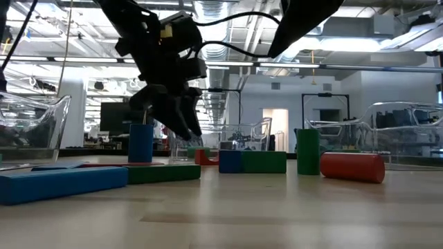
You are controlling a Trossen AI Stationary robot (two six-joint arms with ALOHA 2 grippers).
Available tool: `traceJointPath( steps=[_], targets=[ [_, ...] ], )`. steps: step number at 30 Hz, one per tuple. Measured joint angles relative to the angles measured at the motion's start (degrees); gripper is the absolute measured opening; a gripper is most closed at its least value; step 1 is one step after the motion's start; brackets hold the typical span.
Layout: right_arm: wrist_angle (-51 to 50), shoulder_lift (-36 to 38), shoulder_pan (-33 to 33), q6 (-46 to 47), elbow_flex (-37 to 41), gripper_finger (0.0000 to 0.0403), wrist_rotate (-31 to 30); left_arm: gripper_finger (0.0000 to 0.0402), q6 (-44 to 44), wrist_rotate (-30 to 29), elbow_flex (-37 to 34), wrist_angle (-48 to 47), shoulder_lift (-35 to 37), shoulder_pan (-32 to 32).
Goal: Sort blocks by size
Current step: Put the left red arch block into the right transparent bin
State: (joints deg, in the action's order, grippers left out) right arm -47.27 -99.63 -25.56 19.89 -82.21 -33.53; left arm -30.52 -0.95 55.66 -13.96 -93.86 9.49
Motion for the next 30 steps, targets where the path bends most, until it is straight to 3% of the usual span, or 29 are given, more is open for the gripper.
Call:
traceJointPath(
  steps=[6,13,30],
  targets=[
    [-0.1,0.0,-0.3,0.2,0.0,0.0207,0.0,0.0201,-0.9,5.1,0.1,1.5,0.0,2.6],
    [-0.3,0.0,-0.7,1.6,0.0,0.0207,0.0,0.0176,-1.5,6.7,0.2,1.7,-2.9,3.6],
    [-0.5,0.0,-2.2,2.8,0.0,0.0207,0.1,0.0174,-2.2,3.9,0.0,4.2,-5.6,3.2]
  ],
)
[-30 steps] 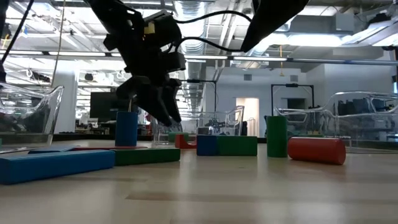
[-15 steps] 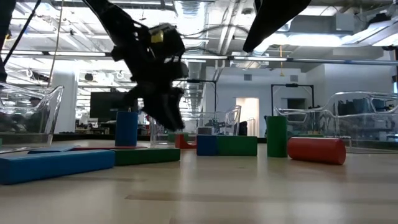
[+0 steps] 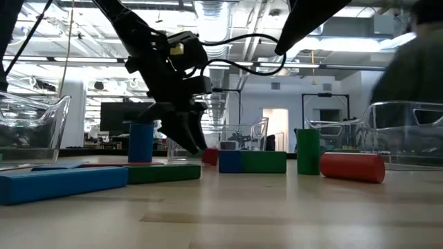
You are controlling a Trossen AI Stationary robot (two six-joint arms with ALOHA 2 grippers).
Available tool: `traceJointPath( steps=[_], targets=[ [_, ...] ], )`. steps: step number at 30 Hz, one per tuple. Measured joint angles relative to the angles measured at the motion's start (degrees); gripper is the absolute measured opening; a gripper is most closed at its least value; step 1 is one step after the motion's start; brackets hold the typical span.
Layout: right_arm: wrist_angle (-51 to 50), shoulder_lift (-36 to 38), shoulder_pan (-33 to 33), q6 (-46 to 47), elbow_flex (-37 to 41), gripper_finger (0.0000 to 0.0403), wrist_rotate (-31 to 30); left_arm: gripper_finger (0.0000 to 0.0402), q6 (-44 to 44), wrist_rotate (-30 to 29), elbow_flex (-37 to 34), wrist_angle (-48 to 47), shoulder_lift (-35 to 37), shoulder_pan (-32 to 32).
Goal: Sort blocks by size
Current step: Put the left red arch block into the right transparent bin
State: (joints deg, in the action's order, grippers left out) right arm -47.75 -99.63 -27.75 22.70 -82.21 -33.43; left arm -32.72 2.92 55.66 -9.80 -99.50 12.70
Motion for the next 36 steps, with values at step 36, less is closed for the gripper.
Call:
traceJointPath(
  steps=[36],
  targets=[
    [0.0,0.0,0.4,-0.2,0.0,0.0207,-0.1,0.0174,13.1,0.0,2.5,-3.1,0.0,-1.2]
  ],
)
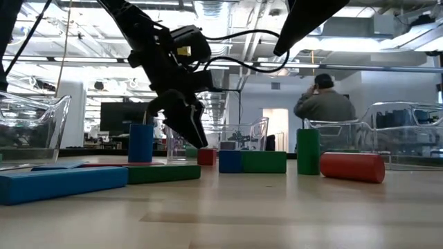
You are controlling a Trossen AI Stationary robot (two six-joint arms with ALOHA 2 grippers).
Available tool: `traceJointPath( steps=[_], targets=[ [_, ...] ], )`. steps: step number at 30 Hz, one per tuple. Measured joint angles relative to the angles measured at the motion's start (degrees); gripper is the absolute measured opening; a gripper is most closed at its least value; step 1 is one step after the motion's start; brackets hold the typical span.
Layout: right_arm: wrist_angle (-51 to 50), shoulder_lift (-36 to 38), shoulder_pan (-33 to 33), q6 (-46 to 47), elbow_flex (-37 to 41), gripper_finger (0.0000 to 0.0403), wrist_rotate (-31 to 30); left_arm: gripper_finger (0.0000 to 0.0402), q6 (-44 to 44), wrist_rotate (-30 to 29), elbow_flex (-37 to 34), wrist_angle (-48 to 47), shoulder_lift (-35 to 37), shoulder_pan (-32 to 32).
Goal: Sort blocks by size
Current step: Put the left red arch block into the right transparent bin
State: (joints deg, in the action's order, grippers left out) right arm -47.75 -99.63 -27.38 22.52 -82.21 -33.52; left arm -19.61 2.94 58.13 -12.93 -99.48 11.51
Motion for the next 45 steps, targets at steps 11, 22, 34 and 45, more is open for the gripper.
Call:
traceJointPath(
  steps=[11,22,34,45],
  targets=[
    [0.3,0.0,0.0,0.0,0.0,0.0207,0.0,0.0174,3.6,-3.0,1.1,4.3,-5.6,0.1],
    [0.1,0.0,-0.8,0.1,0.0,0.0207,0.0,0.0106,4.5,-3.2,3.7,4.4,-5.7,0.2],
    [0.2,0.0,-1.2,1.0,0.0,0.0207,0.0,0.0019,3.4,-3.1,3.8,2.5,-5.6,0.2],
    [0.3,0.0,-1.5,1.5,0.0,0.0207,0.0,0.0019,3.2,-3.1,3.8,0.2,-4.9,0.0]
  ],
)
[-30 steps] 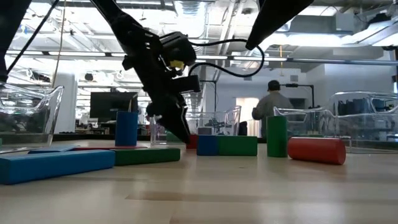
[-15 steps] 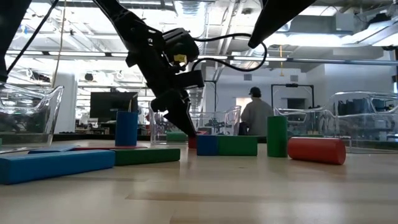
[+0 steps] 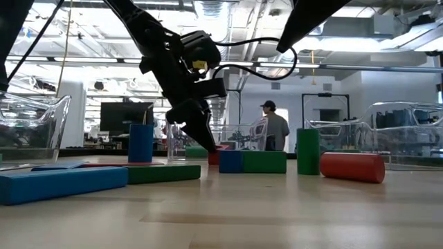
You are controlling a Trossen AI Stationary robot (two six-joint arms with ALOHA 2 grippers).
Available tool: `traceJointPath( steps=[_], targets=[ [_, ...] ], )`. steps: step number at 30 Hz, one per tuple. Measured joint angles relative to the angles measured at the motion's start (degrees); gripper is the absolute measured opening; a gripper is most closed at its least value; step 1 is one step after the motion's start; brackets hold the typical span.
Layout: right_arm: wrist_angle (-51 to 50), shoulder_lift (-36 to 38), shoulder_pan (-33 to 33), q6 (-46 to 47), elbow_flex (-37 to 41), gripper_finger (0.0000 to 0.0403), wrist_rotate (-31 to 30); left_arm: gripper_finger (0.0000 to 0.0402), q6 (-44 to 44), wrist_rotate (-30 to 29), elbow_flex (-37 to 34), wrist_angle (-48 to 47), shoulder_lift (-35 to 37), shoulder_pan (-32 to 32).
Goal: Sort blocks by size
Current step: Put the left red arch block into the right transparent bin
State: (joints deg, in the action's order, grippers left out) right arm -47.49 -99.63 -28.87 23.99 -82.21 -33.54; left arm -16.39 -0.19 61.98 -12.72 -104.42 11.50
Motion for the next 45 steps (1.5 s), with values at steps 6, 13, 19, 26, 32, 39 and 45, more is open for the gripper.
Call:
traceJointPath(
  steps=[6,13,19,26,32,39,45],
  targets=[
    [0.0,0.0,0.0,0.0,0.0,0.0207,0.0,0.0019,-0.4,0.0,-0.2,-2.3,2.3,-0.7],
    [0.2,0.0,0.1,-1.1,0.0,0.0207,-2.5,0.0019,-0.8,0.1,-0.2,-5.2,8.8,-2.6],
    [2.7,0.0,-0.3,-7.1,0.0,0.0207,-6.2,0.0019,0.7,6.6,-0.2,-8.4,16.1,-3.3],
    [8.6,0.0,-1.5,-17.3,0.0,0.0207,-10.1,0.0019,2.6,14.4,-0.2,-12.9,23.6,-3.2],
    [15.0,-2.8,-0.4,-28.6,0.0,0.0210,-12.8,0.0019,5.3,22.9,-0.2,-14.8,27.4,-3.2],
    [23.4,-9.8,1.3,-44.0,0.0,0.0237,-25.3,0.0019,6.6,28.0,-0.1,-18.3,29.1,-3.2],
    [30.2,-11.4,2.0,-49.1,0.0,0.0248,-28.1,0.0019,6.4,30.1,-0.1,-21.1,29.0,-3.3]
  ],
)
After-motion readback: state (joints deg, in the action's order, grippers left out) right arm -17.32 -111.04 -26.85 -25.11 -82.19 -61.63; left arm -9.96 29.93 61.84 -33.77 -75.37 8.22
